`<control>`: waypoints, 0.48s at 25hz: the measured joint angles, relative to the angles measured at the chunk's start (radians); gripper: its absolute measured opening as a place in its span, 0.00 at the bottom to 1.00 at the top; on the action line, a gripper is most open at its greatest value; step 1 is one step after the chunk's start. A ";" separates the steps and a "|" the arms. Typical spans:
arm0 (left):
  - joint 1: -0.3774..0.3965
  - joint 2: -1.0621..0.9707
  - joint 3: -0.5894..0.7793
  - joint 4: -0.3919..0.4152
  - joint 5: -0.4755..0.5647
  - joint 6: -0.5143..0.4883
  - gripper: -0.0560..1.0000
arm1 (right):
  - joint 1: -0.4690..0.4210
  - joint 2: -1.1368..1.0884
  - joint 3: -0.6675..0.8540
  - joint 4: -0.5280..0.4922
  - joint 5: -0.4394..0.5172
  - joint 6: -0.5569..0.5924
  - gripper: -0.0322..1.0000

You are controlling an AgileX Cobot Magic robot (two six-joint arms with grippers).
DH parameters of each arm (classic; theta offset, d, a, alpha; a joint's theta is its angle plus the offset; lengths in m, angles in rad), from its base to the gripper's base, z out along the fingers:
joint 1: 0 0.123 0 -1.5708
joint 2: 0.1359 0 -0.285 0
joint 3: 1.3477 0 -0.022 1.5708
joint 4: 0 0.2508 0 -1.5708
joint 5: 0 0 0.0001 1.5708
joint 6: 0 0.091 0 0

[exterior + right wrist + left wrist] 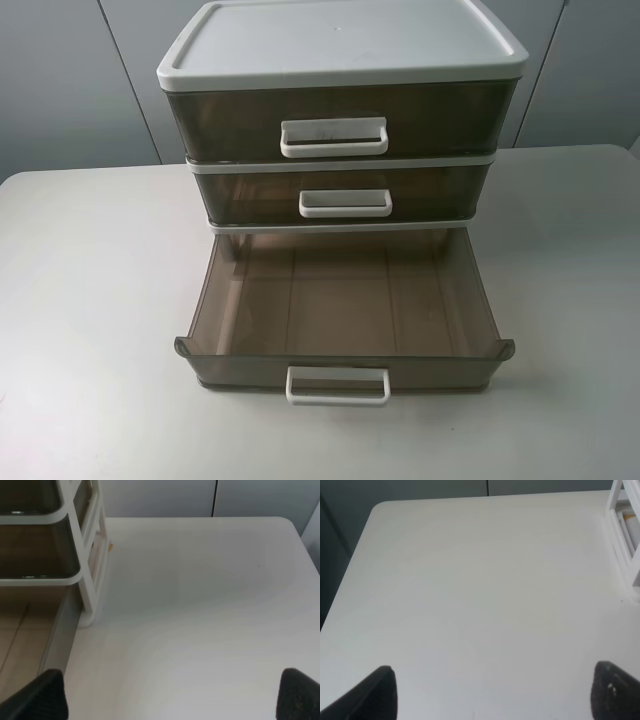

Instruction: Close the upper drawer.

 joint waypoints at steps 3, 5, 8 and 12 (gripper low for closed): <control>0.000 0.000 0.000 0.000 0.000 0.000 0.75 | 0.021 0.000 0.000 -0.002 0.000 0.000 0.64; 0.000 0.000 0.000 0.000 0.000 0.000 0.75 | 0.037 0.000 0.000 -0.002 0.000 0.000 0.64; 0.000 0.000 0.000 0.000 0.000 0.000 0.75 | 0.043 -0.002 0.000 -0.002 0.000 0.002 0.64; 0.000 0.000 0.000 0.000 0.000 0.000 0.75 | 0.043 -0.002 0.000 -0.004 0.000 0.007 0.64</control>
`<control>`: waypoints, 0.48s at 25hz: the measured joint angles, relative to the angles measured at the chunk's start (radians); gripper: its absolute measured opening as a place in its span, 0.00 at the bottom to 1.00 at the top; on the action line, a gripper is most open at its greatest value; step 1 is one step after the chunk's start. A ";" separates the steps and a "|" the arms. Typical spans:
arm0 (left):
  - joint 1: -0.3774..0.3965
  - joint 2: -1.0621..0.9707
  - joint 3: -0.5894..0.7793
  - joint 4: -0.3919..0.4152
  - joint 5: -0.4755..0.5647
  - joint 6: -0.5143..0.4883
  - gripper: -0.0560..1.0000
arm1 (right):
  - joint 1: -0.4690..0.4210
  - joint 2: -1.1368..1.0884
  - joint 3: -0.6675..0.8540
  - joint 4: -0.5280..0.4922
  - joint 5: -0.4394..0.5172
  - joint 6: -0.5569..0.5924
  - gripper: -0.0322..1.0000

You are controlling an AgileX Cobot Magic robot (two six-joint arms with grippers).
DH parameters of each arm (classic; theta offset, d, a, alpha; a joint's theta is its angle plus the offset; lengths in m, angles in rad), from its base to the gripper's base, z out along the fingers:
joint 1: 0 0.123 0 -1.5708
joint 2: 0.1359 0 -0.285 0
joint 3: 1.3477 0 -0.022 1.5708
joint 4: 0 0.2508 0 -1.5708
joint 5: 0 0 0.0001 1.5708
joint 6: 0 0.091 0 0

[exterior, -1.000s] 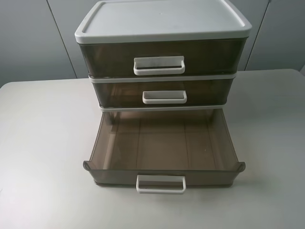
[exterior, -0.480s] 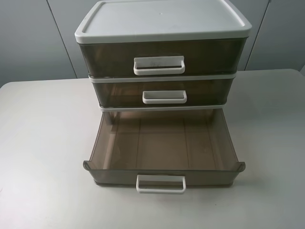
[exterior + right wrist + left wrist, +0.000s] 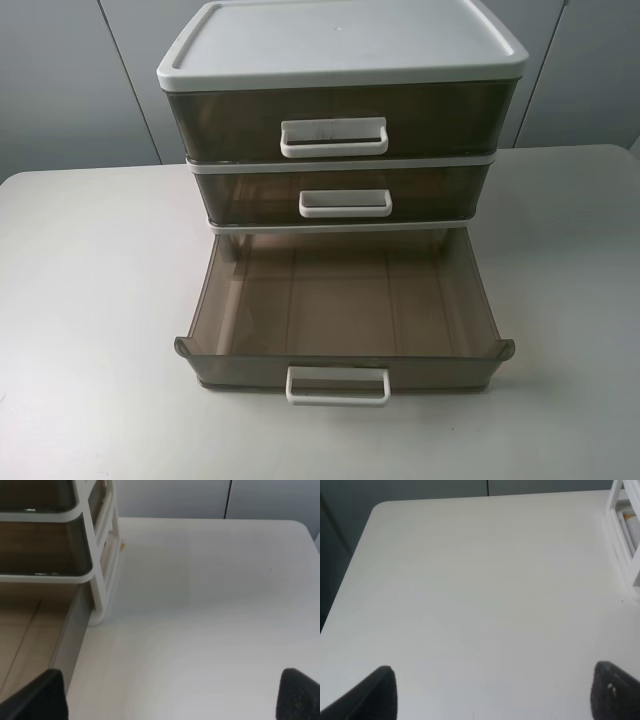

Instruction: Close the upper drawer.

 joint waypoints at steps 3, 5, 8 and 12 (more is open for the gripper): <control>0.000 0.000 0.000 0.000 0.000 0.000 0.75 | 0.000 0.000 0.000 0.000 0.000 0.002 0.64; 0.000 0.000 0.000 0.000 0.000 0.000 0.75 | 0.000 0.000 0.000 0.000 0.000 0.004 0.64; 0.000 0.000 0.000 0.000 0.000 0.000 0.75 | 0.000 0.000 0.000 0.000 0.000 0.004 0.64; 0.000 0.000 0.000 0.000 0.000 0.000 0.75 | 0.000 0.000 0.000 0.000 0.000 0.004 0.64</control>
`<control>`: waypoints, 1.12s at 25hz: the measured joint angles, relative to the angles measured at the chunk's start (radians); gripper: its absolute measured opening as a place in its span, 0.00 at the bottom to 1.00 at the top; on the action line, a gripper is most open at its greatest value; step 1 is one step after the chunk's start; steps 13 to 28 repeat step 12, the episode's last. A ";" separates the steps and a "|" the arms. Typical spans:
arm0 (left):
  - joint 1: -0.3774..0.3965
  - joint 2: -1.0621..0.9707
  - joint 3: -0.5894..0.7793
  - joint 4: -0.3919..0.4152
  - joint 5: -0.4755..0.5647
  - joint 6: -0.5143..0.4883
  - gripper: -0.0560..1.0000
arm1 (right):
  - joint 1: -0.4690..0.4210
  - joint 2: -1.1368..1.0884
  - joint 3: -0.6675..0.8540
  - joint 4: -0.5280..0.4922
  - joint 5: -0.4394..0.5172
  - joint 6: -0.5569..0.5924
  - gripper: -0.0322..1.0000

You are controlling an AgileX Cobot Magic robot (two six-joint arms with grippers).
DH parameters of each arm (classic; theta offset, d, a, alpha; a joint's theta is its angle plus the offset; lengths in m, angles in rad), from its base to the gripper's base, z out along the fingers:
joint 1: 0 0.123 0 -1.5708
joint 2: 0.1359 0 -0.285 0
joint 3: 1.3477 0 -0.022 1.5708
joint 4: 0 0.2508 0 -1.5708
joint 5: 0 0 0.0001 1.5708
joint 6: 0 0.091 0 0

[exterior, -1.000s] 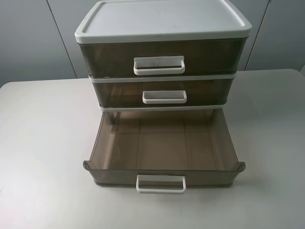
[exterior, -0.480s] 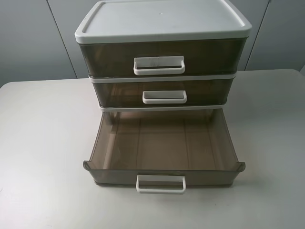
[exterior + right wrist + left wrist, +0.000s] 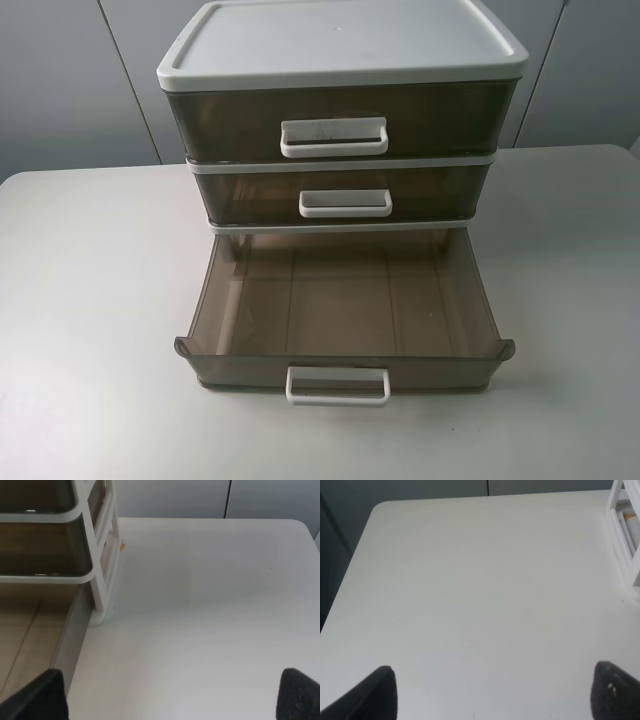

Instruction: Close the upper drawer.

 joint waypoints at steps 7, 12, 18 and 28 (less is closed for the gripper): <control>0.000 0.000 0.000 0.002 0.000 0.000 0.75 | 0.000 0.000 0.000 0.000 0.000 0.000 0.64; 0.000 0.000 0.000 0.002 0.000 0.000 0.75 | 0.000 0.000 0.000 0.000 0.000 0.000 0.64; 0.000 0.000 0.000 0.002 0.000 0.000 0.75 | 0.000 0.000 0.000 0.000 0.000 0.000 0.64; 0.000 0.000 0.000 0.002 0.000 0.000 0.75 | 0.000 0.000 0.000 0.000 0.000 0.000 0.64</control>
